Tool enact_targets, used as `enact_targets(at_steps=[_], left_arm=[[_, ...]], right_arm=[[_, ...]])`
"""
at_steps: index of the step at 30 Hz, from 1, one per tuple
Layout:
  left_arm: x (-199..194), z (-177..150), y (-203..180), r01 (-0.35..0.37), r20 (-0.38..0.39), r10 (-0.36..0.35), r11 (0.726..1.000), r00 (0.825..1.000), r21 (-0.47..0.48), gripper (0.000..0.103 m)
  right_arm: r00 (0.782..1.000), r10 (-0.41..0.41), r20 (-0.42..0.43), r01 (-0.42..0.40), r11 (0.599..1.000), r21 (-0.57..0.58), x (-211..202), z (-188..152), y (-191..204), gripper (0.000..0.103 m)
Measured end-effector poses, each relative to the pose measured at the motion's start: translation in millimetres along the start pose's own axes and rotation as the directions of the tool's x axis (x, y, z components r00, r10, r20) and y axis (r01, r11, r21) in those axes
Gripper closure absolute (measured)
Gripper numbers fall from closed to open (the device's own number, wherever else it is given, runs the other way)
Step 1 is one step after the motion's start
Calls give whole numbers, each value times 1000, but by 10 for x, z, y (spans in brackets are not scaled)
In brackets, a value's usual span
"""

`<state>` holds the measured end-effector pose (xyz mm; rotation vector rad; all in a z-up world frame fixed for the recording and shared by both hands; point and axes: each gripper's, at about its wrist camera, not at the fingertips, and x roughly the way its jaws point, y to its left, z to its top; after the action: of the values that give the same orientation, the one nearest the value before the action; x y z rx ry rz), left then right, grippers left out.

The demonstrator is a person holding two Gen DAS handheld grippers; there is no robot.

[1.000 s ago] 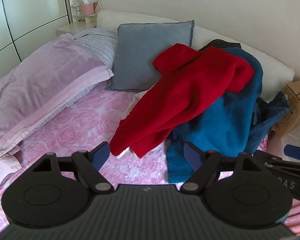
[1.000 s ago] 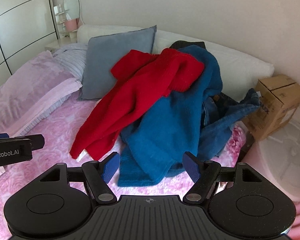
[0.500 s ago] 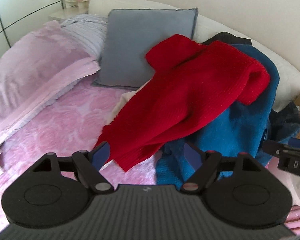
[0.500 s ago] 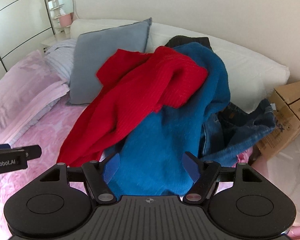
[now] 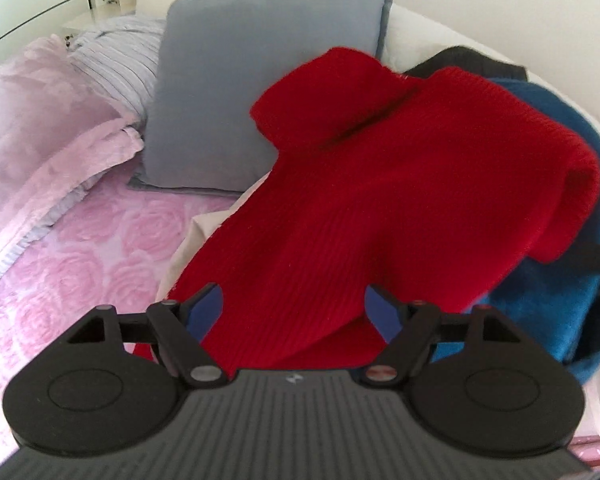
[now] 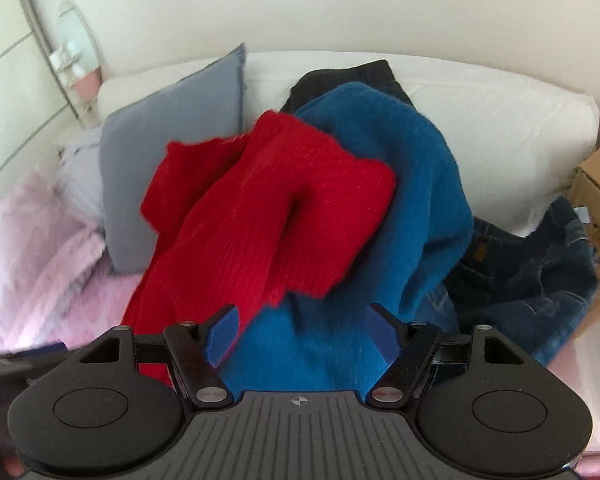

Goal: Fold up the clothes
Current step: 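Grasp the red sweater with the left gripper and lift it off the pile, then carry the red sweater to open bed space and release it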

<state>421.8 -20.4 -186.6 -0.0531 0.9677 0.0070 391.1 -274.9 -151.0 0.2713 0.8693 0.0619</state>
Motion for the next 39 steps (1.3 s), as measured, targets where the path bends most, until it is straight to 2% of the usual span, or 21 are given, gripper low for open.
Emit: enact_targets(at_steps=[5,12,13,14,15,17,18,20,23,26,29,32,34,36,39], left_arm=[[354,58,-28,9,-29,-9,1000,1000,7,27],[847,23,-9,40,-75,-41,999,996,-17,27],[916,7,-4,51,-84,-53,998,995,-29,31],[962,-10,6,75,-91,-78,996,993,-37,54],[995,-28,16,96,-95,-100,994,990,-44,82],[943,-56,42,110,-79,-113,993,990,-39,94],[907,-68,57,115,-68,-117,993,991,-35,95],[697,-91,134,106,-8,-106,994,994,-25,96],[289,-167,379,104,64,-100,992,993,-66,97],[-217,-310,668,66,134,-51,992,990,-108,97],[-817,-541,1024,14,206,24,983,978,-182,97],[-1486,-841,1373,-21,275,93,966,957,-257,97],[-1982,-1075,1554,-47,328,144,957,934,-286,98],[-2529,-1287,1667,-85,385,205,948,900,-308,97],[-3346,-1600,1905,-114,463,282,926,840,-359,97]], right_arm=[[999,0,36,-2,999,54,191,161,-125,30],[997,-10,75,11,1000,-5,458,287,-179,31],[996,-7,85,10,999,-34,483,298,-162,41],[996,-3,95,9,998,-67,503,310,-139,57],[995,9,103,1,996,-94,487,319,-110,86],[992,39,117,-22,990,-143,425,331,-45,86],[991,54,124,-33,985,-167,394,338,-13,88],[985,98,144,-68,977,-203,268,348,85,88],[971,176,160,-133,960,-247,61,358,286,89],[948,275,157,-223,932,-285,-162,353,576,89],[910,388,147,-326,887,-326,-453,270,924,89],[853,507,127,-438,825,-357,-785,145,1303,90],[798,589,127,-510,772,-379,-1049,48,1528,90],[737,663,131,-572,715,-402,-1340,-47,1734,90],[637,759,135,-648,622,-439,-1815,-206,2063,90]])
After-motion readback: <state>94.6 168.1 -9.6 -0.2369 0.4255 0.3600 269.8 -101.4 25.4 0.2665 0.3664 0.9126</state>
